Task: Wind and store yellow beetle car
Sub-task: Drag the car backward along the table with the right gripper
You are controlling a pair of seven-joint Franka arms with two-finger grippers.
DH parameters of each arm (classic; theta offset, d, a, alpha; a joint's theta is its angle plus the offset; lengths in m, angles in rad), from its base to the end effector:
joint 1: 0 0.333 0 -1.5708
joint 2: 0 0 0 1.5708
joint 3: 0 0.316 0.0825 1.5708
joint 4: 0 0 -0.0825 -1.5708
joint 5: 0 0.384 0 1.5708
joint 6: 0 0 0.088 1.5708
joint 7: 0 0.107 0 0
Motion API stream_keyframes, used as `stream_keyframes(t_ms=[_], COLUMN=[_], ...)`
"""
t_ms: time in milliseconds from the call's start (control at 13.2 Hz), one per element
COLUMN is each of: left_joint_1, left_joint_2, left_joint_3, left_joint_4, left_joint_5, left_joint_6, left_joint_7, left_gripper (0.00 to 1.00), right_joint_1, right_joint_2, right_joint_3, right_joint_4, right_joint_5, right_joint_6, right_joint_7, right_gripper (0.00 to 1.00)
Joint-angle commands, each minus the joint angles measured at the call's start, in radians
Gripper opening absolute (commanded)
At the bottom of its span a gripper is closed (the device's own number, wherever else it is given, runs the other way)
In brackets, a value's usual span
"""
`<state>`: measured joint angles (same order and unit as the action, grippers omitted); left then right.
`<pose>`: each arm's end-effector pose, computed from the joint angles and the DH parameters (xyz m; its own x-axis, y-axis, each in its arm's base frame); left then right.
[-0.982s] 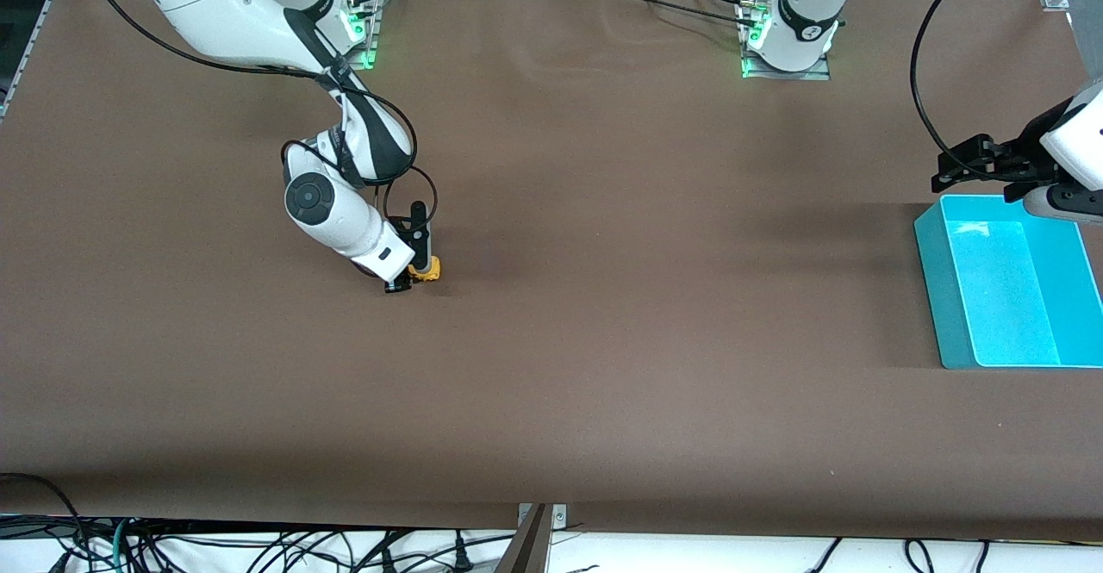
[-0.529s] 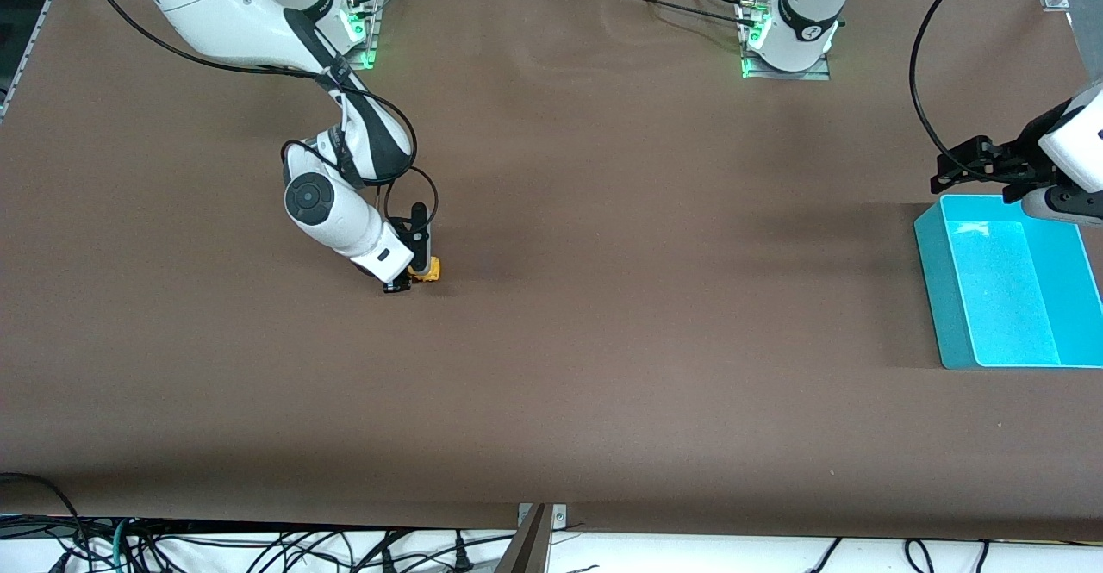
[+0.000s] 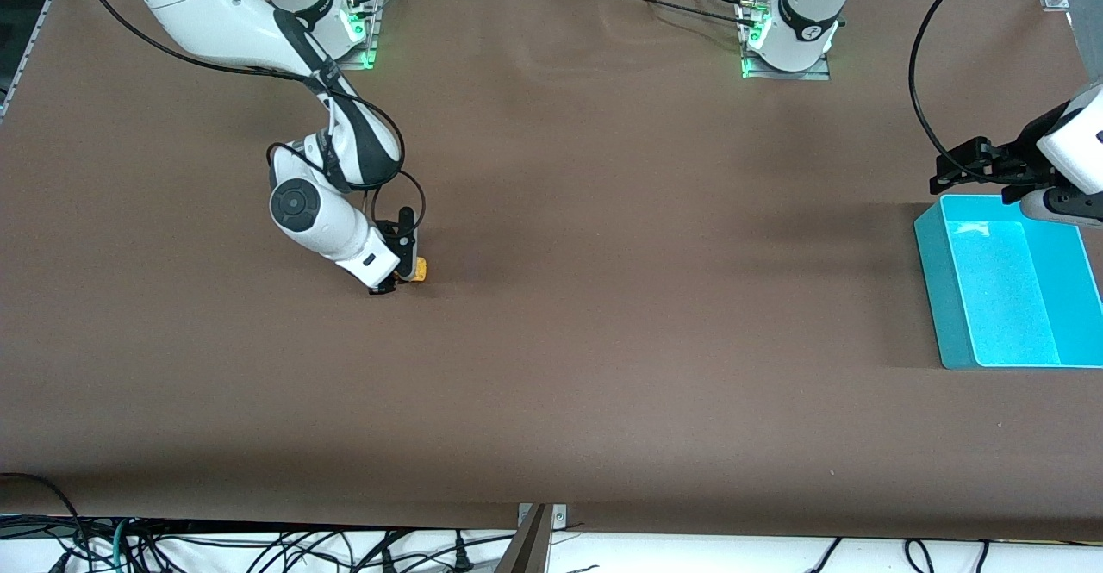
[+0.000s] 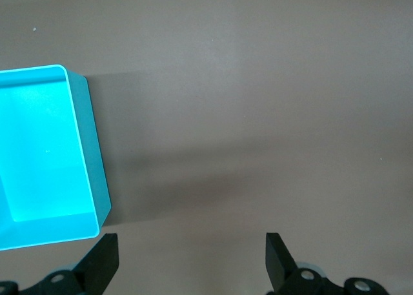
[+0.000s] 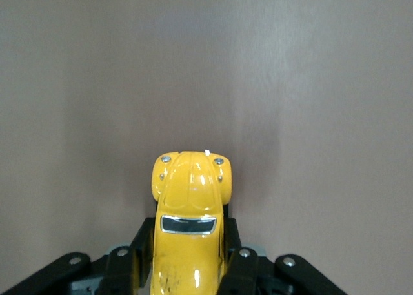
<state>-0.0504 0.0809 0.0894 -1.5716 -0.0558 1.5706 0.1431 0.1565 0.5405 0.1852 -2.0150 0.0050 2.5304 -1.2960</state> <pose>0.5760 0.0146 0.5786 0.9919 -0.1036 -0.0738 -0.0993 -0.9933 0.0595 0.5668 0.2001 0.1833 -0.0356 0.9954 0.0890 0.9983 0.0396 -0.0436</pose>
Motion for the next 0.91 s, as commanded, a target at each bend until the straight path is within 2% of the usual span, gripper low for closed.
stream_keyframes(t_ms=[0, 302, 831], left_joint_1=[0.004, 0.006, 0.004], left_joint_2=[0.008, 0.008, 0.008], left_joint_3=[-0.005, -0.005, -0.005], left_joint_4=[0.019, 0.019, 0.019], left_joint_5=[0.005, 0.005, 0.005], left_joint_6=[-0.003, -0.003, -0.003], left_joint_7=[0.009, 0.009, 0.009], left_gripper=[1.0, 1.0, 1.0], right_joint_1=[-0.006, -0.028, -0.139], right_joint_2=[0.029, 0.036, 0.035], right_joint_3=[-0.047, -0.079, -0.087], right_joint_4=[-0.027, -0.027, -0.037], right_joint_5=[-0.01, -0.008, -0.01], right_joint_6=[-0.015, -0.025, -0.071], right_joint_7=[-0.038, -0.12, -0.273], right_gripper=[0.1, 0.1, 0.1])
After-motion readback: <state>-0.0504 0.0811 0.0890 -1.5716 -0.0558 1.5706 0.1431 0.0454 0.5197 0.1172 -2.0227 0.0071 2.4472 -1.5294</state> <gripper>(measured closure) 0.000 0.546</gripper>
